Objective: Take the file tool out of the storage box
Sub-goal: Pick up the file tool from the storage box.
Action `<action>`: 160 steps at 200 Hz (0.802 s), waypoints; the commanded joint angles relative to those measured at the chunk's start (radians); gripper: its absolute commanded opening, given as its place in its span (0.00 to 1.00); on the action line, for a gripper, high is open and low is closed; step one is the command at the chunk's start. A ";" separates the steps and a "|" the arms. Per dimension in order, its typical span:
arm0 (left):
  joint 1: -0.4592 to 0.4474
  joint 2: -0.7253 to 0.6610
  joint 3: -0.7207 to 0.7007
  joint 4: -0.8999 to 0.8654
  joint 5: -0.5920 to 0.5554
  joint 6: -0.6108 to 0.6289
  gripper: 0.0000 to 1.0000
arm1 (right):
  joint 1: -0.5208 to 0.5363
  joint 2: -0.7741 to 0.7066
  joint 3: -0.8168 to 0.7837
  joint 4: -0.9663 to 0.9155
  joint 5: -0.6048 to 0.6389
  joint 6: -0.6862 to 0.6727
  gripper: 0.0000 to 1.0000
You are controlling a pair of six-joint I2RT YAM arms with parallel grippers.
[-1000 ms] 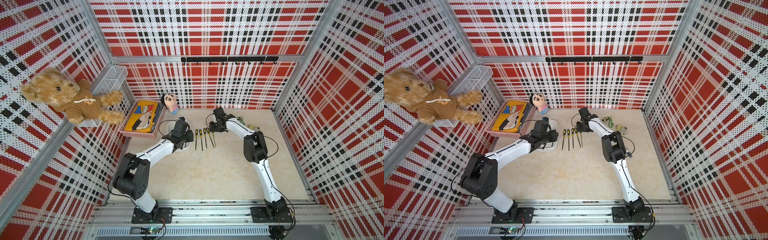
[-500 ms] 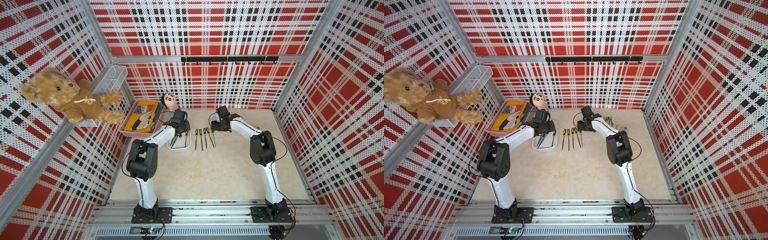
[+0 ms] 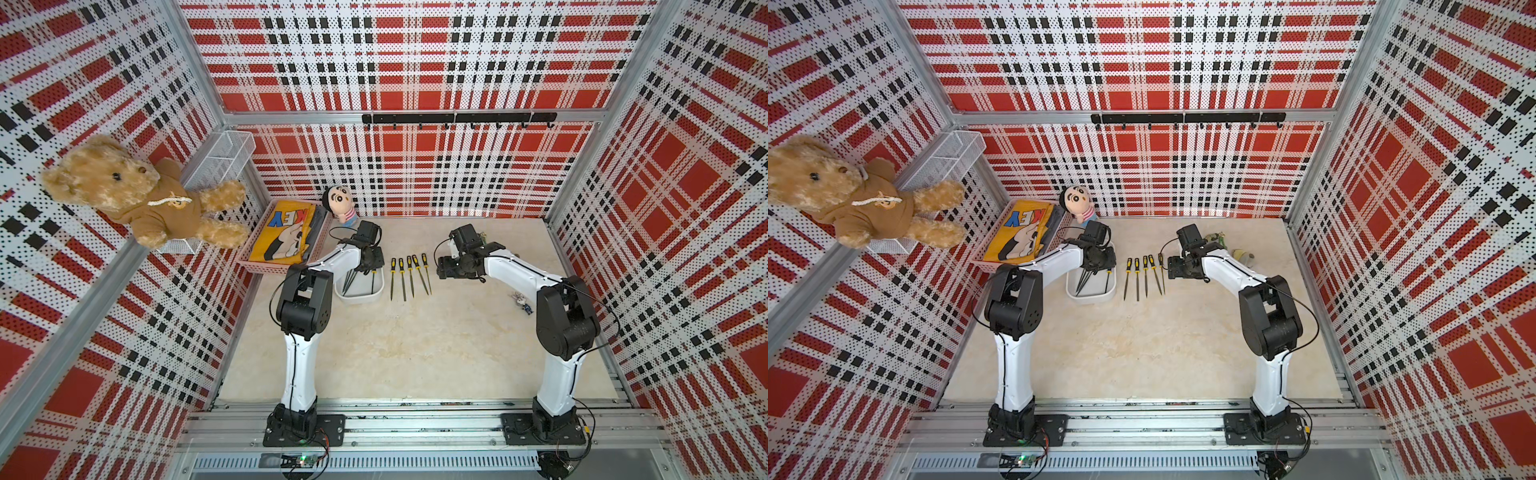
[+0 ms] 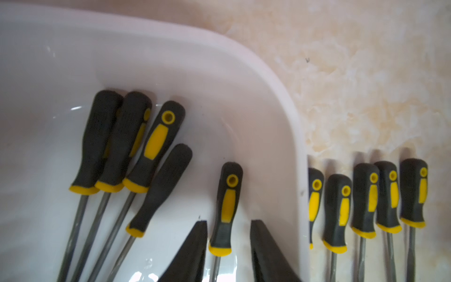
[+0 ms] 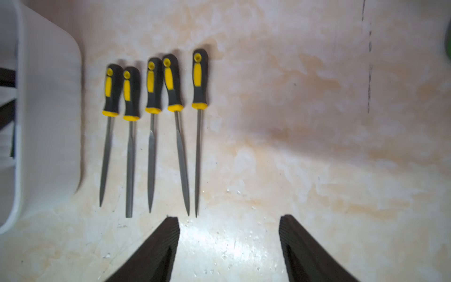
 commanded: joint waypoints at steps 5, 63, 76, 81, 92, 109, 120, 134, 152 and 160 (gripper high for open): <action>-0.004 0.056 0.033 -0.011 0.011 0.011 0.38 | -0.006 -0.034 -0.019 0.029 -0.001 0.003 0.73; -0.012 0.116 0.047 -0.047 -0.033 0.023 0.39 | -0.006 -0.033 -0.012 0.031 -0.026 0.014 0.73; -0.013 0.125 0.047 -0.048 -0.037 0.025 0.38 | -0.006 -0.036 -0.015 0.032 -0.027 0.017 0.73; -0.013 0.126 0.045 -0.051 -0.044 0.026 0.37 | -0.006 -0.038 -0.017 0.033 -0.027 0.016 0.73; -0.013 0.127 0.042 -0.057 -0.060 0.026 0.34 | -0.007 -0.039 -0.023 0.033 -0.028 0.018 0.73; -0.011 0.119 0.017 -0.059 -0.083 0.029 0.26 | -0.006 -0.042 -0.030 0.035 -0.033 0.022 0.73; -0.005 0.111 -0.005 -0.062 -0.093 0.030 0.13 | -0.006 -0.044 -0.036 0.039 -0.036 0.025 0.73; 0.003 0.094 -0.036 -0.064 -0.106 0.032 0.05 | -0.006 -0.046 -0.043 0.043 -0.041 0.028 0.73; 0.011 0.068 -0.053 -0.063 -0.117 0.040 0.01 | -0.005 -0.043 -0.044 0.045 -0.044 0.028 0.73; 0.011 0.053 -0.050 -0.064 -0.127 0.041 0.00 | -0.004 -0.042 -0.042 0.045 -0.045 0.028 0.73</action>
